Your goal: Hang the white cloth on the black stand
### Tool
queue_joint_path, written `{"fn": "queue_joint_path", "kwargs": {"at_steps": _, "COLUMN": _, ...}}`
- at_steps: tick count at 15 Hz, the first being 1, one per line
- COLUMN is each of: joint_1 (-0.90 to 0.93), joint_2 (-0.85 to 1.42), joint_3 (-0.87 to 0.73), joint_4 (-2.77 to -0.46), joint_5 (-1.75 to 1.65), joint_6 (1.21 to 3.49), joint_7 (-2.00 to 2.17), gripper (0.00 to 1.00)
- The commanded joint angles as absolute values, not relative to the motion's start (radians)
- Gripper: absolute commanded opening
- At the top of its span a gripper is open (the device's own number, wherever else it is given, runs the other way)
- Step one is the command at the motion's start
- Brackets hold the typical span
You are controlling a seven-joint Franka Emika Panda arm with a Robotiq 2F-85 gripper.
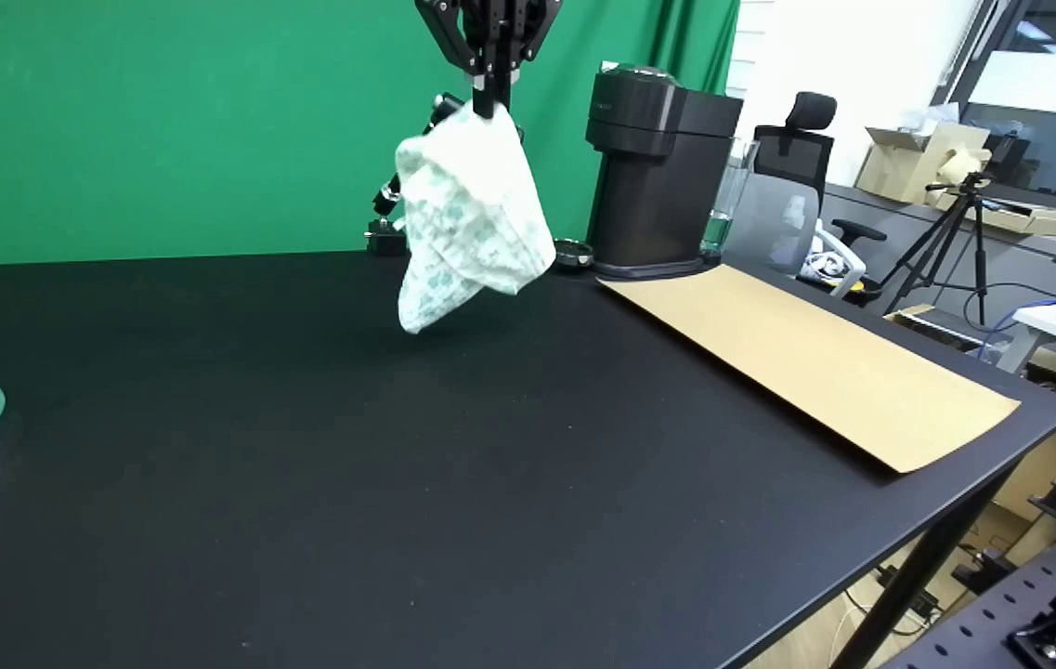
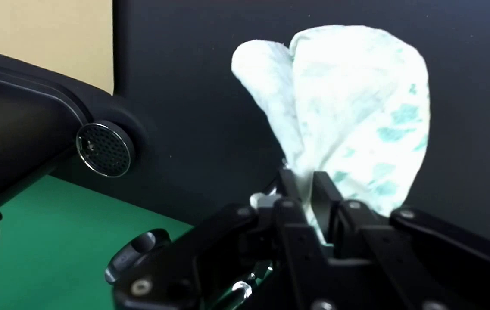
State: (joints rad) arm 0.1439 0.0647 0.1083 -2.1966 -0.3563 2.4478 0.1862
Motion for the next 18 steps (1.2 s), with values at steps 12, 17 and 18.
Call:
{"fn": "queue_joint_path", "kwargs": {"at_steps": 12, "joint_1": 0.185, "joint_2": 0.051, "joint_3": 0.133, "joint_4": -2.268, "joint_5": -0.38, "joint_6": 2.407, "joint_7": 0.243, "gripper": 1.0}}
{"fn": "queue_joint_path", "kwargs": {"at_steps": 17, "joint_1": 0.231, "joint_2": 0.041, "joint_3": 0.184, "joint_4": -2.346, "joint_5": -0.377, "joint_6": 2.42, "joint_7": 0.238, "gripper": 1.0}}
{"fn": "queue_joint_path", "kwargs": {"at_steps": 18, "joint_1": 0.236, "joint_2": 0.053, "joint_3": 0.188, "joint_4": -2.356, "joint_5": -0.388, "joint_6": 2.436, "joint_7": 0.242, "gripper": 1.0}}
